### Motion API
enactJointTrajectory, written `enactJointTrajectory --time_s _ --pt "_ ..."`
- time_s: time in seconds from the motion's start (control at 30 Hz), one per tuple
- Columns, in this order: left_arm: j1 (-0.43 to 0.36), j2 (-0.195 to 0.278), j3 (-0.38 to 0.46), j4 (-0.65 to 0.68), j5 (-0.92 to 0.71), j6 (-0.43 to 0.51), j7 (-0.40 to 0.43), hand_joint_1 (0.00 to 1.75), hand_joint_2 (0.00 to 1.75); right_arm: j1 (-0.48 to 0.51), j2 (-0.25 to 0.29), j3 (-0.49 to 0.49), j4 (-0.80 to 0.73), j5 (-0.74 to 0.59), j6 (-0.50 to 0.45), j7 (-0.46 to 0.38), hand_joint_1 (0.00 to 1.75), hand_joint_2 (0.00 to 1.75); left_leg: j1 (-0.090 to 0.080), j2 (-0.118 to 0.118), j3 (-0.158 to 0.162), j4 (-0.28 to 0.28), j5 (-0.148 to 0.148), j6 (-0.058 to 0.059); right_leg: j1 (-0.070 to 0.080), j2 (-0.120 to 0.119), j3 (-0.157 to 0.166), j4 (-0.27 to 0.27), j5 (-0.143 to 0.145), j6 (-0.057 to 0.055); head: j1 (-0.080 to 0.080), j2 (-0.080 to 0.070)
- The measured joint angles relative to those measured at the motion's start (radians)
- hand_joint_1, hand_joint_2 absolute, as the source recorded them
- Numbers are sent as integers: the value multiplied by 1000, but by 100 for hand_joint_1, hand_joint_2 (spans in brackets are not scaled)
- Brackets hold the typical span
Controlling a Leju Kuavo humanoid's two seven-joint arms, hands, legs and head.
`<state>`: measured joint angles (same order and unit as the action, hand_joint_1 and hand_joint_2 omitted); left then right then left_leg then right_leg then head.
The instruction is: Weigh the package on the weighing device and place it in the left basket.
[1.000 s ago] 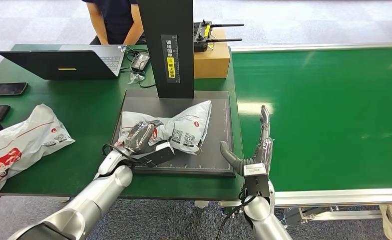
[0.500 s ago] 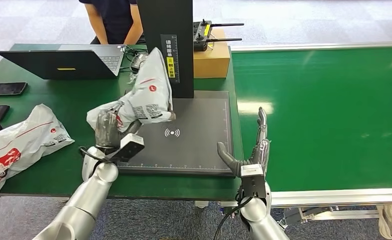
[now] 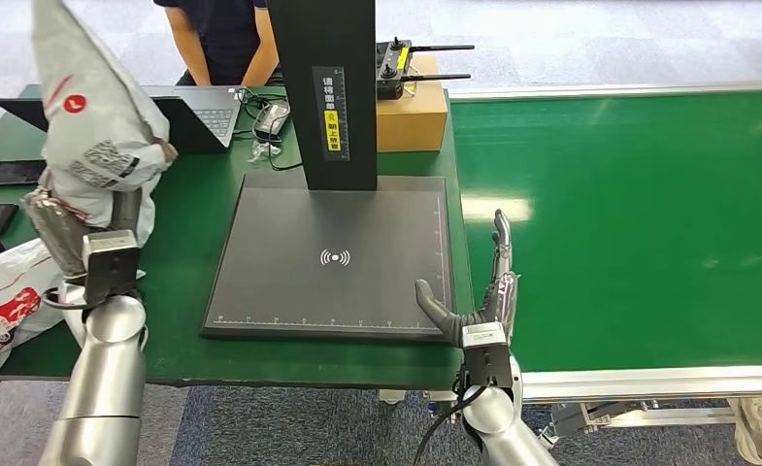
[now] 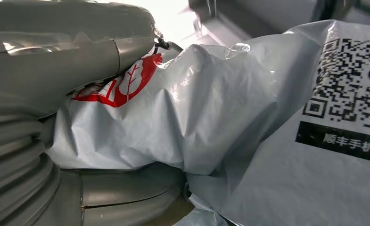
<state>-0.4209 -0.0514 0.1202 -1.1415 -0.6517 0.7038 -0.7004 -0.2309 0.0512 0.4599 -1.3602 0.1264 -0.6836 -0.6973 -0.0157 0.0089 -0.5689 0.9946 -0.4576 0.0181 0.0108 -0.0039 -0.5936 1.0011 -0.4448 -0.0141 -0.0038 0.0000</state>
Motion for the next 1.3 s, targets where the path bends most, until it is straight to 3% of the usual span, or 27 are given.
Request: enactJointTrajectory --time_s 0.4,0.57,0.73,0.9,1.1,1.13,1.17,1.23,1.27,1.3 --pt "-29 16 143 -45 -62 0 0 175 175 6 -3 9 -14 7 -8 0 0 175 0 0 0 0 0 0 0 0 0 0 0 0 0 0" --pt "-151 37 309 31 -329 -1 0 175 175 34 -3 7 -45 45 -15 0 0 175 1 0 0 0 1 -1 1 0 0 0 0 0 0 0" --pt "-280 38 541 126 -616 -1 10 175 175 43 -2 6 -53 83 -15 0 0 175 1 1 0 0 1 -2 1 1 0 1 0 -1 0 0" --pt "-374 48 702 206 -815 -2 169 175 175 51 3 4 -54 108 -16 0 0 175 1 0 0 0 1 -2 2 0 -1 0 0 -1 0 0" --pt "-448 89 714 303 -872 -2 416 175 175 70 12 -11 -68 133 -16 0 0 175 1 0 -1 0 1 -2 1 0 0 0 0 -1 0 0" --pt "-456 95 709 316 -876 -2 450 164 175 72 14 -14 -69 136 -16 0 0 175 1 0 -1 0 1 -2 1 0 0 0 0 -1 0 0" --pt "-464 101 703 331 -881 -2 491 136 175 74 15 -17 -70 138 -16 0 0 175 1 0 -1 0 1 -2 1 0 0 0 0 -1 0 0" --pt "-479 117 691 361 -889 -2 581 48 175 79 16 -22 -72 144 -16 0 0 175 1 1 0 0 1 -2 1 1 0 0 0 -1 0 0" --pt "-485 126 686 378 -891 -2 620 15 175 81 17 -24 -72 147 -16 0 0 175 1 1 0 0 1 -2 1 1 0 0 0 -1 0 0" --pt "-493 134 681 399 -891 -2 649 0 175 82 17 -25 -73 149 -16 0 0 175 1 1 0 0 1 -2 1 1 0 0 0 -1 0 0"
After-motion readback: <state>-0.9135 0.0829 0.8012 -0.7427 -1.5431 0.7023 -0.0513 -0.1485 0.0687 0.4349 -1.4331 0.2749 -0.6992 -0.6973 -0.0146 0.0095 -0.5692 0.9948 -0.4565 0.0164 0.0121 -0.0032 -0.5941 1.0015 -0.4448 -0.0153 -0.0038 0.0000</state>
